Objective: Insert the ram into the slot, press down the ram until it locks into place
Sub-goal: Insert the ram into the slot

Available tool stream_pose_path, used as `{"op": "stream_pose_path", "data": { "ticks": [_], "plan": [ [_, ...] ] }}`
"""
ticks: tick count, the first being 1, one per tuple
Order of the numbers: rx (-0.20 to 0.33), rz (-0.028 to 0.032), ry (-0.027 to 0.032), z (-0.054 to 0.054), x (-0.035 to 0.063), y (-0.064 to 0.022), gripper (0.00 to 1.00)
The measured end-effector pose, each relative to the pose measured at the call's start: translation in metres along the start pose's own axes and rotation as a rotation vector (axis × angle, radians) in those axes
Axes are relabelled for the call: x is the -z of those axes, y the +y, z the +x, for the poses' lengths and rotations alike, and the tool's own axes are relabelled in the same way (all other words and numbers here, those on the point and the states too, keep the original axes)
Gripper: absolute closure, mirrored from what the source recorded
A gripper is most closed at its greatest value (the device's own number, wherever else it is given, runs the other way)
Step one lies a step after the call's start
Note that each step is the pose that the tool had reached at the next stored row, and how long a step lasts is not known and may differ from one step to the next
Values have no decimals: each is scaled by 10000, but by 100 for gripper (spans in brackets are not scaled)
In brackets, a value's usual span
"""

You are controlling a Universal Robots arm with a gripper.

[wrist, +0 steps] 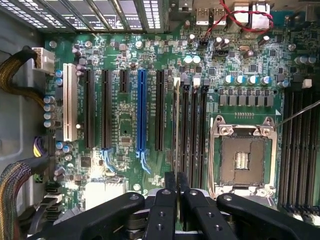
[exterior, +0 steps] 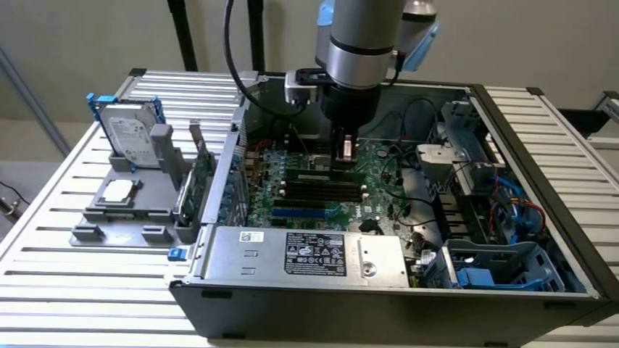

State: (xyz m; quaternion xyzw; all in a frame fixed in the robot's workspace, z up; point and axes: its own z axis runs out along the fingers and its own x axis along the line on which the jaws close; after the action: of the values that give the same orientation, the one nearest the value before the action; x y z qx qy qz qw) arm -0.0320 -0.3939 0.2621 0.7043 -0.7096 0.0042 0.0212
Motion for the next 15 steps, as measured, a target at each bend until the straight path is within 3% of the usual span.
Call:
{"op": "stream_pose_path", "data": {
  "ticks": [9,15],
  "plan": [
    [-5,28,160,-33,-153,11,87],
    [-8,71,202,-85,-176,11,87]
  ]
}}
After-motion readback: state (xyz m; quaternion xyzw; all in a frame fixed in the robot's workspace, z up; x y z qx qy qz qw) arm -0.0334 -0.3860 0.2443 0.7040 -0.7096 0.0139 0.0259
